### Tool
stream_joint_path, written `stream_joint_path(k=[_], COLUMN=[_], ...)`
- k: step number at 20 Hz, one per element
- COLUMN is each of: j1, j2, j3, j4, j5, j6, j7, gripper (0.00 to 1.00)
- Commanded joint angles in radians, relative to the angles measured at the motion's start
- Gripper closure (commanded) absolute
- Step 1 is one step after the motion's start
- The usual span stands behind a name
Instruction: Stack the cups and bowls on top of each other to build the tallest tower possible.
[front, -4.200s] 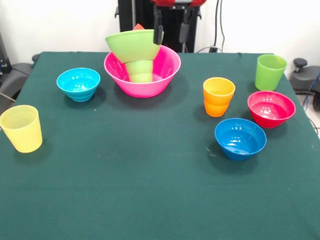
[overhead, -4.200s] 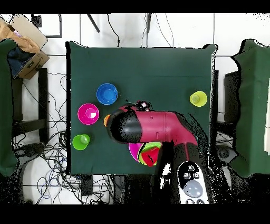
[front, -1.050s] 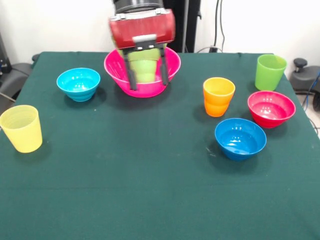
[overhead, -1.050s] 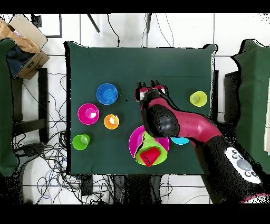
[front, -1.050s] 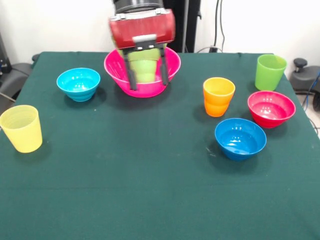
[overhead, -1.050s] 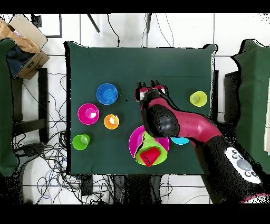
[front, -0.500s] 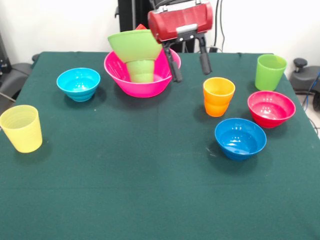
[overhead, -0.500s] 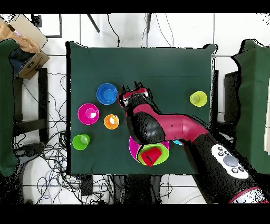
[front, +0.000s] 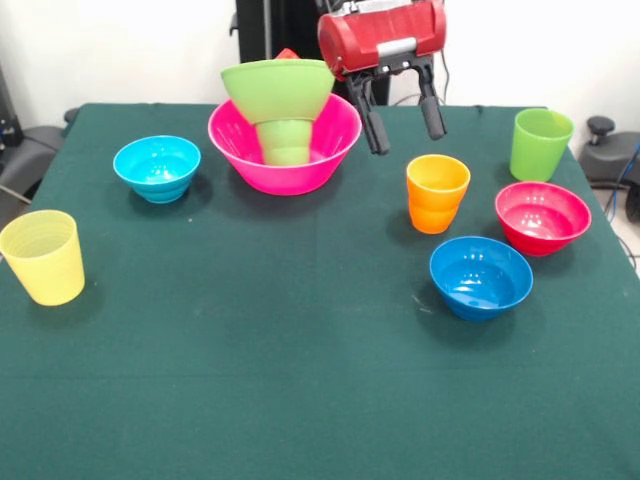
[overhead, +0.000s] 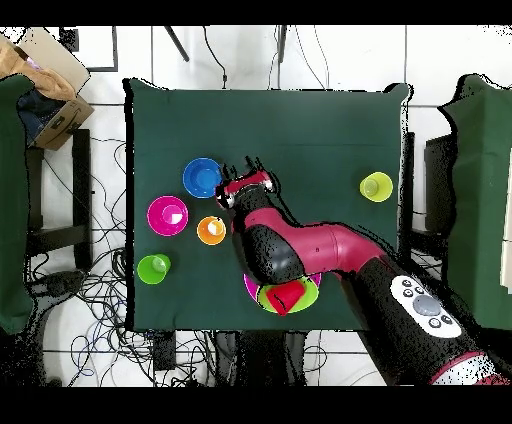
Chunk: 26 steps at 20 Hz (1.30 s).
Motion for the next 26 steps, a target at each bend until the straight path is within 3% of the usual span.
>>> stream_joint_path(k=[1, 3, 6, 7, 13, 18, 23, 26], j1=[0.093, 0.130, 0.267, 0.279, 0.254, 0.282, 0.235, 0.279], j2=[0.050, 0.055, 0.077, 0.089, 0.096, 0.111, 0.121, 0.151], j3=[-0.071, -0.119, -0.299, -0.316, -0.285, -0.328, -0.296, -0.362], j4=[0.027, 0.010, -0.084, -0.108, -0.134, -0.149, -0.147, -0.182], j5=[-0.082, -0.081, -0.023, -0.014, -0.033, -0.055, -0.084, -0.054], j6=[-0.040, -0.026, 0.049, 0.072, 0.119, 0.101, 0.116, 0.105], j7=[0.130, 0.113, 0.087, 0.084, 0.070, 0.059, 0.043, 0.056], gripper=[0.00, 0.00, 0.00, 0.00, 0.00, 0.00, 0.00, 0.00])
